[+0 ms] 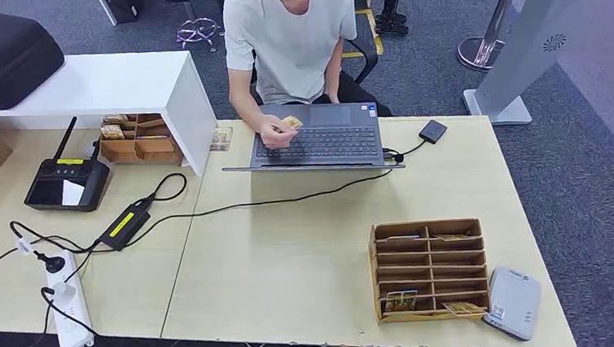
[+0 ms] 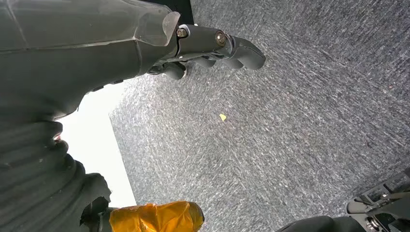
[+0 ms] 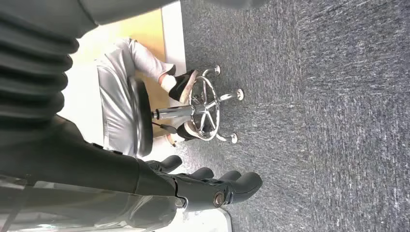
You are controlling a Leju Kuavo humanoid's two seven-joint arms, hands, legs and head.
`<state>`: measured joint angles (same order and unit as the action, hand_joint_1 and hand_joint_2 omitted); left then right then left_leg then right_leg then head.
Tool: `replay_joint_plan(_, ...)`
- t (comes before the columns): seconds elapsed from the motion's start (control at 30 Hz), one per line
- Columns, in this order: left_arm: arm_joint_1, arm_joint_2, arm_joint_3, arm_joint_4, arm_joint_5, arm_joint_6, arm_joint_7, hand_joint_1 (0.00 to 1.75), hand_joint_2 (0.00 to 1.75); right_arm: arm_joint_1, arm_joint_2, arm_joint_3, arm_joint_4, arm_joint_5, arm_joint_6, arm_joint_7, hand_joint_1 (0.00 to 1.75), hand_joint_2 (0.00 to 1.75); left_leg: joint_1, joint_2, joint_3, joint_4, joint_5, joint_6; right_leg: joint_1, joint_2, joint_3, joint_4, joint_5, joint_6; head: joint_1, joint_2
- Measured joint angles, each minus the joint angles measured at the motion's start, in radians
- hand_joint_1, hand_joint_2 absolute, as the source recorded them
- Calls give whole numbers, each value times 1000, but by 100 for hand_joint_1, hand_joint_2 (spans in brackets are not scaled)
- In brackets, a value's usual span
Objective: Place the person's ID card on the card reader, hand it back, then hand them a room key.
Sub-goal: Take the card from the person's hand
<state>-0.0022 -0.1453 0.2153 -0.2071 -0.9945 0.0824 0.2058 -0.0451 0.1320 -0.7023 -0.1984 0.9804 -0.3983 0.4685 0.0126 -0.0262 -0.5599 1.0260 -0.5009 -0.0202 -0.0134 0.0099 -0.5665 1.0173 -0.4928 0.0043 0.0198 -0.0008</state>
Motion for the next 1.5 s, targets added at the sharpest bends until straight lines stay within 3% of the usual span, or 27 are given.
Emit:
replay_joint_plan(0.27, 0, -1, 14, 3, 11, 2, 3, 0, 175, 0, 0, -8, 0, 3, -73, -20, 0, 175, 0, 0, 0, 0, 0, 0, 0, 0, 0, 0, 0, 0, 0, 0)
replay_joint_plan(0.33, -1, -1, 19, 3, 26, -2, 0, 0, 175, 3, -9, -13, 0, -4, -87, -80, 0, 175, 0, 0, 0, 0, 0, 0, 0, 0, 0, 0, 0, 0, 0, 0)
replay_joint_plan(0.43, -43, 8, 83, 3, 179, -49, 37, 0, 175, 19, -85, -21, -3, 9, -9, -242, 0, 175, -2, -3, -1, 1, 1, 2, -3, -2, -2, 0, 0, 1, -2, 0)
replay_joint_plan(0.5, -107, 18, 164, 3, 292, -86, 101, 0, 175, 21, -157, -21, -15, 25, 50, -282, 0, 175, -3, -4, -5, 1, 3, 4, -4, -4, -2, 0, 2, 3, -3, 0)
replay_joint_plan(0.67, -196, 45, 279, -2, 337, -129, 105, 0, 175, -2, -303, -23, -60, 36, 111, -295, 0, 175, -4, 2, -4, 2, 3, 4, -5, 3, -2, 0, 6, 5, -3, 0)
replay_joint_plan(0.83, -193, 45, 318, -4, 349, -147, 60, 0, 175, -56, -400, -24, -78, 51, 134, -285, 0, 175, -7, 4, -3, 2, 3, 5, -7, 5, -3, 0, 5, 7, -3, 0)
replay_joint_plan(1.0, -185, 49, 333, -5, 352, -172, 26, 0, 175, -140, -495, -22, -90, 86, 99, -338, 0, 175, -8, 5, -2, 2, 2, 6, -8, 6, -3, 0, 5, 7, -3, 0)
replay_joint_plan(1.17, -177, 54, 338, -5, 351, -182, 14, 0, 175, -190, -538, -20, -90, 97, 90, -359, 0, 175, -8, 3, -3, 2, 3, 7, -9, 4, -3, 0, 5, 7, -3, 0)
replay_joint_plan(1.5, -168, 60, 339, -6, 355, -195, -7, 0, 175, -265, -579, -19, -88, 113, 36, -477, 0, 175, -8, 3, -4, 2, 3, 7, -9, 4, -3, 0, 5, 7, -3, 0)
